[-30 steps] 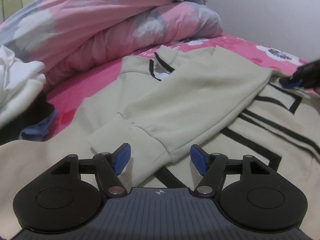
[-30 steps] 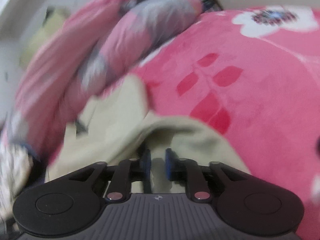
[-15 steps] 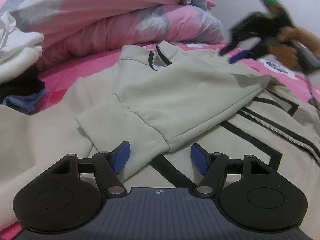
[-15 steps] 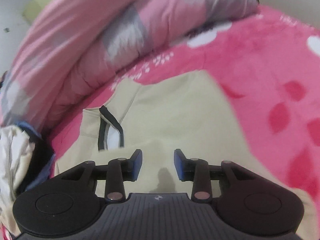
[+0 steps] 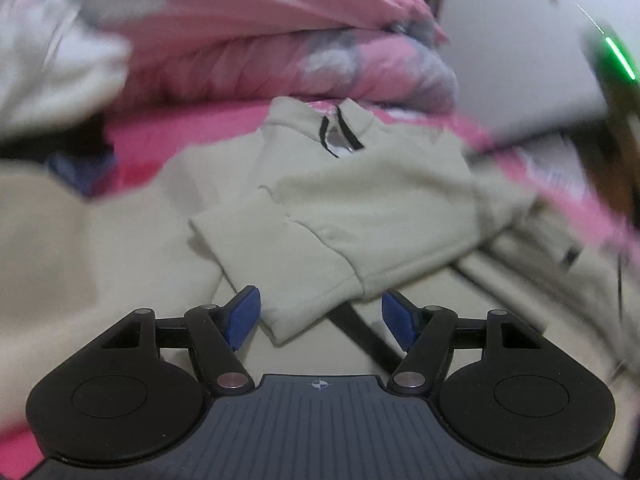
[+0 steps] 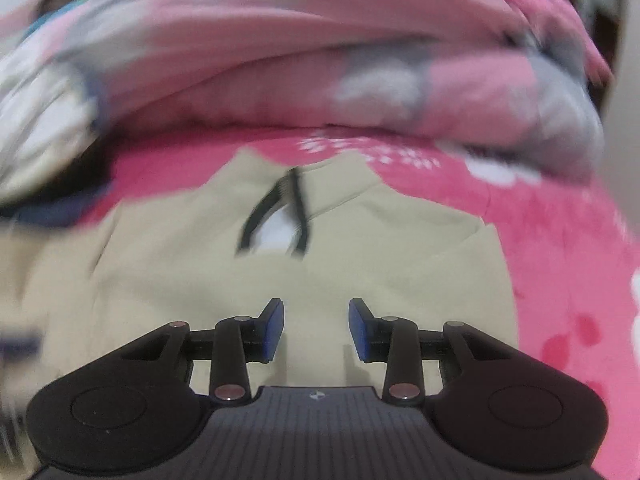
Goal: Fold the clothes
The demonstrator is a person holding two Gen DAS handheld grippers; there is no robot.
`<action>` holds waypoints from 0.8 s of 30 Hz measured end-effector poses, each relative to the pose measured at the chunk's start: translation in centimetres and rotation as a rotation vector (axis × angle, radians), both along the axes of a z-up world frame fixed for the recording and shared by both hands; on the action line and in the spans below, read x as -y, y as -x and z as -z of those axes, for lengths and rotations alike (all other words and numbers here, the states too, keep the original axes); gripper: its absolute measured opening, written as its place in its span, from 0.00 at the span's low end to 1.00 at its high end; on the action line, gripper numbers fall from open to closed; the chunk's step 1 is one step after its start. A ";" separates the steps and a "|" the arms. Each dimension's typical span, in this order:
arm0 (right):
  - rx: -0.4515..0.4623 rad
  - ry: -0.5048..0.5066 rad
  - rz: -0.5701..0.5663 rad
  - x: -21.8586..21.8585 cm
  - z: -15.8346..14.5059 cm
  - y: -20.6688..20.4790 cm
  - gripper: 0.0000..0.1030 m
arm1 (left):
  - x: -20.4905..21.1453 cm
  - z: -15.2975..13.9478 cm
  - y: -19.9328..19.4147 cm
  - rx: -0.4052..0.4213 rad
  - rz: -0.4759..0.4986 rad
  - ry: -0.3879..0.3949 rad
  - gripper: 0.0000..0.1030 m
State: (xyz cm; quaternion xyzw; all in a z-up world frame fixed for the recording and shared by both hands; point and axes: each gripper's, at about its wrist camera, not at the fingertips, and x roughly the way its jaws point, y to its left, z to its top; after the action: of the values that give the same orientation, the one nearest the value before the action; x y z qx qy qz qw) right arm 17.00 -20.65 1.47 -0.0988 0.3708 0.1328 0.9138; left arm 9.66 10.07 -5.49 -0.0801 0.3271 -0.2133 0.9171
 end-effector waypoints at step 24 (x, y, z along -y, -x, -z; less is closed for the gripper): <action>0.311 0.342 -0.587 -14.5 6.9 9.8 0.04 | -9.1 0.9 -1.9 0.006 -0.276 0.506 0.66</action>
State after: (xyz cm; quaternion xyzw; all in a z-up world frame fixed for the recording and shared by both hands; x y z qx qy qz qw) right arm 7.23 -6.12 -5.40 -0.3713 0.2004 0.3086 0.8525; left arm 11.52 19.20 -6.39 -0.3498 0.2469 -0.1615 0.8891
